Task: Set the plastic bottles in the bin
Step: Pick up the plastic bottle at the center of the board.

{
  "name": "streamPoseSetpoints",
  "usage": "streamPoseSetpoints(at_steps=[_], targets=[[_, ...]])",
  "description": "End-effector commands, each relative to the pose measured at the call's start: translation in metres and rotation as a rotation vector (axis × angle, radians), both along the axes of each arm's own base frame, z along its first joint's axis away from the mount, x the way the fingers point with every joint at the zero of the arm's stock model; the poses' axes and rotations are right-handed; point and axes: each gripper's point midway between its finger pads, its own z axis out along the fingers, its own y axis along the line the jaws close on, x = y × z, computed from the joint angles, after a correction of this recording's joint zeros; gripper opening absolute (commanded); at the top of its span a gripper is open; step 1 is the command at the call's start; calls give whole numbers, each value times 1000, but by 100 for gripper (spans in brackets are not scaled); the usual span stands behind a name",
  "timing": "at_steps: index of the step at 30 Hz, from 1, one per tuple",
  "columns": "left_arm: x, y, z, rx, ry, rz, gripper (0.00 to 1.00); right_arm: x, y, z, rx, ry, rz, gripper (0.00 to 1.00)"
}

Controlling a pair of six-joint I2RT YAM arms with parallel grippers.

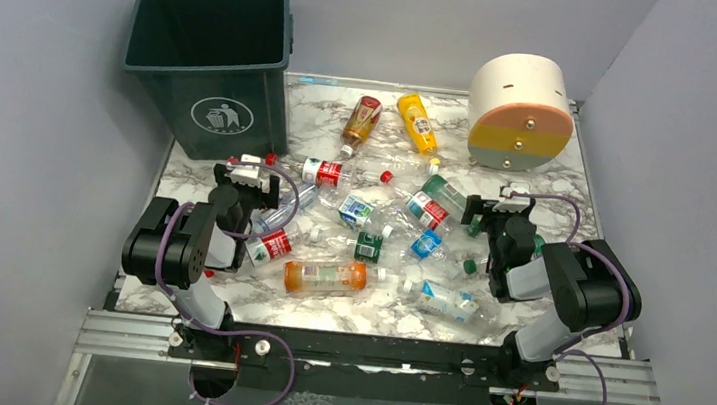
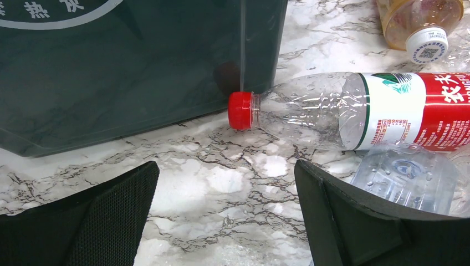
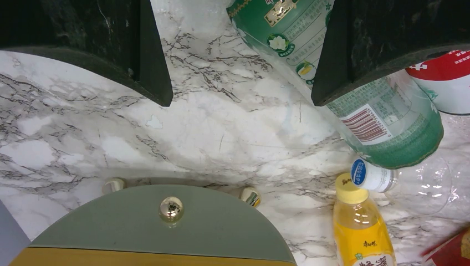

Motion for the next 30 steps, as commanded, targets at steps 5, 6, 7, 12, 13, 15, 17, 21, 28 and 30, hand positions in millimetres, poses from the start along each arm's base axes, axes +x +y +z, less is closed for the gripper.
streamPoseSetpoints(at_steps=[5,6,7,12,13,15,17,21,28,30], targets=[[4,2,5,-10,-16,17,99,2,2,6,7,-24,13,99],[4,2,4,-10,-15,17,99,2,2,6,7,-24,13,99],[4,3,4,-10,-14,17,99,2,2,6,6,-24,14,99],[4,2,5,-10,-15,17,99,2,2,6,7,-25,13,99],[4,3,5,-10,-16,18,99,2,2,6,7,-24,13,99],[4,3,4,-10,-15,17,99,2,2,6,6,-25,13,99],[4,3,4,-9,-12,19,99,1,2,7,6,-27,13,99],[-1,18,10,-37,-36,119,99,-4,-1,22,2,-72,4,99],[-10,14,42,-108,-21,126,99,-13,12,73,3,-99,89,99],[-13,8,51,-172,-25,116,99,-19,17,100,41,-148,113,99]])
